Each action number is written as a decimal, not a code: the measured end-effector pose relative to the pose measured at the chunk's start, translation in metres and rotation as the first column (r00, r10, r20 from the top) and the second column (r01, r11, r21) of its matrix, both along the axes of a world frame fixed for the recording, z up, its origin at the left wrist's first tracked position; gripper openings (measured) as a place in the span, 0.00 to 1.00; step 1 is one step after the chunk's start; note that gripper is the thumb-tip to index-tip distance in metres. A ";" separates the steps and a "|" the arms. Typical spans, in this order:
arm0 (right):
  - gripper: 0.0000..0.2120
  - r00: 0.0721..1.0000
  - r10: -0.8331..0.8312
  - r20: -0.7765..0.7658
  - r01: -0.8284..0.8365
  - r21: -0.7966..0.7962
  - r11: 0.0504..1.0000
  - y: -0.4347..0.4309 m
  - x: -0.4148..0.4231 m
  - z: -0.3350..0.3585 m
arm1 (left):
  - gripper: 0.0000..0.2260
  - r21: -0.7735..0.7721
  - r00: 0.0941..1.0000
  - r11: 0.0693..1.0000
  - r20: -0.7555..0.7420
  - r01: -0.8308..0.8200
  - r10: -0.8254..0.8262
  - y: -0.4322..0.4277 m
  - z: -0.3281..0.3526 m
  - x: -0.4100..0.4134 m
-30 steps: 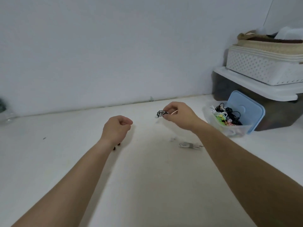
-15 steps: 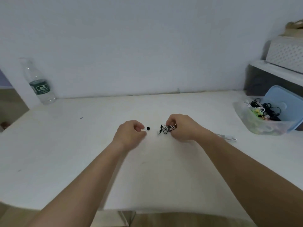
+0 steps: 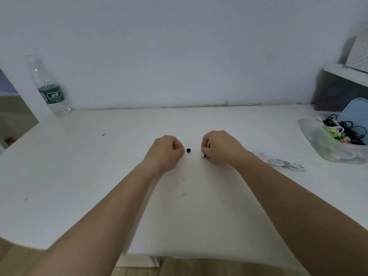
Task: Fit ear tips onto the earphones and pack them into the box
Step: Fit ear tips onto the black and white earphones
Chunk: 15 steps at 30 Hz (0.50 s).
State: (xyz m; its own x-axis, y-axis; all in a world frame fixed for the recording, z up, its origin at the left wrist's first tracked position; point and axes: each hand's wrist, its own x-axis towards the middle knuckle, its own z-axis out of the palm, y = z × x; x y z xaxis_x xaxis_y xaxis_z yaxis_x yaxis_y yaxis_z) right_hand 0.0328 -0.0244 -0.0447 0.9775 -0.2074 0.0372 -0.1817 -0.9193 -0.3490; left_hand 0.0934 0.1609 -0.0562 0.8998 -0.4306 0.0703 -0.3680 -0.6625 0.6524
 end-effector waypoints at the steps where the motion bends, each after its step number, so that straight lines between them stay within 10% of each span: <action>1: 0.07 1.000 -0.006 0.013 0.005 0.033 0.999 -0.001 0.002 -0.001 | 0.06 -0.027 1.000 1.000 -0.001 -0.007 0.007 -0.001 0.000 0.003; 9: 0.03 0.938 -0.158 0.308 -0.090 0.659 0.747 -0.016 -0.001 -0.003 | 0.03 -0.592 0.984 0.800 -0.178 -0.092 -0.019 -0.028 0.018 0.014; 15: 0.06 0.916 -0.201 0.346 -0.188 0.815 0.548 -0.029 -0.001 -0.012 | 0.08 -0.686 0.962 0.722 -0.248 -0.092 -0.114 -0.056 0.019 0.014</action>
